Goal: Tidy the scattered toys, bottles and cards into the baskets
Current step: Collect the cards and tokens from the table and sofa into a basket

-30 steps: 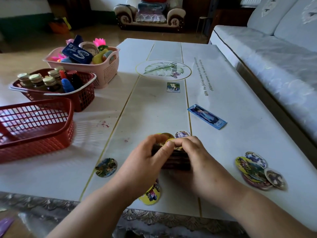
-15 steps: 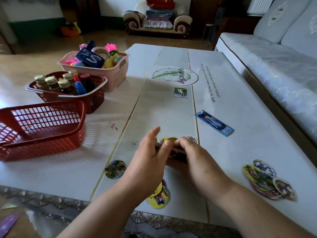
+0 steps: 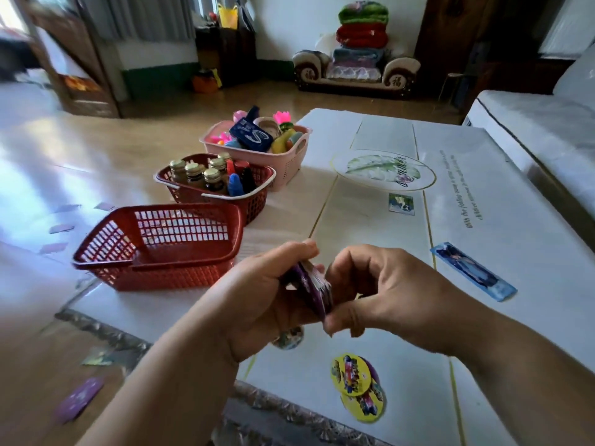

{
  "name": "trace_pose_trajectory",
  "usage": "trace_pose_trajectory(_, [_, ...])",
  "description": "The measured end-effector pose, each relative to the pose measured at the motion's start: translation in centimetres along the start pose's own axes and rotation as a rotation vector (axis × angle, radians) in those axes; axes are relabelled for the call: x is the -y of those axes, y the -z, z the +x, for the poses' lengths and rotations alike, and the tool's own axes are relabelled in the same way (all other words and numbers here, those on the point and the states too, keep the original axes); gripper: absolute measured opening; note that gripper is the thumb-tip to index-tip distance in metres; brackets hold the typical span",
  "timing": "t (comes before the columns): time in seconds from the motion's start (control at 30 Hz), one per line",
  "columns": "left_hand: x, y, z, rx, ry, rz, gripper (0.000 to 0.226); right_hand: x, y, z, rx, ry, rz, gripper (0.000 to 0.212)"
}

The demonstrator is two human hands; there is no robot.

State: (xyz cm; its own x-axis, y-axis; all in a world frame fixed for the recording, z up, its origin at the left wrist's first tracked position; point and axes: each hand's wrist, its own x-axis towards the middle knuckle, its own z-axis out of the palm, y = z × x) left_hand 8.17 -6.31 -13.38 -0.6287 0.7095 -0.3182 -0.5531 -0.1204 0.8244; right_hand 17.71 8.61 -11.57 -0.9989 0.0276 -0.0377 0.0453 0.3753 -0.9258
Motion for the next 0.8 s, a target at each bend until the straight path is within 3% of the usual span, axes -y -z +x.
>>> trace_pose_trajectory(0.1, [-1.2,1.2,-0.6,-0.075,-0.115,-0.072,0.023,1.5,-0.9,0.8,-0.043,0.05,-0.129,0.022])
trace_pose_trajectory(0.2, [-2.2,2.1,-1.1,-0.21,-0.275,-0.001,0.022,3.0,-2.4,1.9,-0.16,0.181,-0.359,0.028])
trace_pose_trajectory(0.3, [-3.3,3.4,-1.5,-0.341,-0.346,0.023,0.028,4.5,-4.2,4.6,-0.299,0.318,-0.535,0.009])
trace_pose_trajectory(0.47, [-5.8,5.8,-3.0,-0.516,-0.469,0.017,0.027,7.2,-6.1,10.1,-0.109,0.349,-0.736,0.011])
trace_pose_trajectory(0.57, [-7.6,7.5,-4.7,-0.611,-0.556,0.028,0.017,7.9,-6.7,13.9,-0.056,0.225,-0.561,0.01])
trace_pose_trajectory(0.67, [-9.4,10.6,-6.3,-0.827,-0.617,0.119,0.021,7.6,-7.8,18.2,0.005,0.029,-0.424,0.01])
trace_pose_trajectory(0.8, [-9.9,12.7,-6.3,-0.941,-0.557,0.317,0.005,6.8,-10.9,21.8,0.158,-0.196,-0.328,0.021])
